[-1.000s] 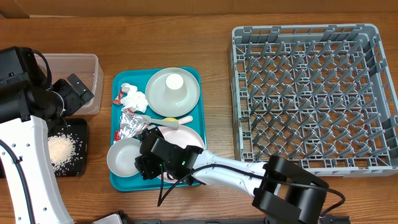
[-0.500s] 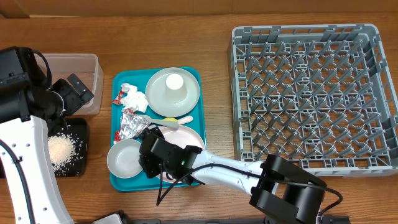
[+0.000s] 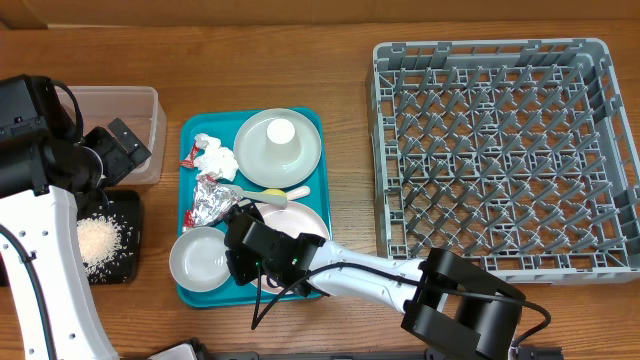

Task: Sort waste into correct bins and load items into the dishwasher rack
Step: 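Lift the bowl with the right gripper and carry it to the dish rack, then lower the bowl with the right gripper into the rack's back corner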

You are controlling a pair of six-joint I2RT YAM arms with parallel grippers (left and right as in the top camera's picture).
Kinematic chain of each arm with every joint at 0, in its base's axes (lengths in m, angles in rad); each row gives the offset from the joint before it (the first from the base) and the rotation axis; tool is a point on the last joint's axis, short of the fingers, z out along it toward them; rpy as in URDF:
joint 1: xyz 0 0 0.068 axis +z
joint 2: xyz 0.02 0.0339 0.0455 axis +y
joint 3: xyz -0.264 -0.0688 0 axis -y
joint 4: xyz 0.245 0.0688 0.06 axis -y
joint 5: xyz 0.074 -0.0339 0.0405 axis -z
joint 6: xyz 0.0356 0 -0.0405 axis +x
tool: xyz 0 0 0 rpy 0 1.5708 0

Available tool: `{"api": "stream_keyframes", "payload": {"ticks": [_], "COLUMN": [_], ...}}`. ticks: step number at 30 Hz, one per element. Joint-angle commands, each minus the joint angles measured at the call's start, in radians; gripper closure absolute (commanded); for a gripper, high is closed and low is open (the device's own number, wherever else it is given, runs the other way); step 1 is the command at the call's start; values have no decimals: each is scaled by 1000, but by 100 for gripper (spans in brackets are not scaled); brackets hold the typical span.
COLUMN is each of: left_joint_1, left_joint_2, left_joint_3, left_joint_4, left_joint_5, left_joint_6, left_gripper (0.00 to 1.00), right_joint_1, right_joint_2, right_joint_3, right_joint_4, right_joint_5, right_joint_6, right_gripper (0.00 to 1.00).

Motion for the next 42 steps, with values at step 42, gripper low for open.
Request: {"api": "stream_keyframes", "payload": {"ticks": [42], "left_joint_1": [2], "left_joint_2": [-10], "left_joint_3": [17], "left_joint_4": [0], "left_joint_5": [0], "left_joint_6": [-14], "left_gripper": [0], "right_joint_1": [-703], "right_joint_2": [-503], "right_joint_3": [40], "right_joint_4": [-232], "right_joint_5": [127], "right_joint_6": [-253], "right_gripper": [96]}}
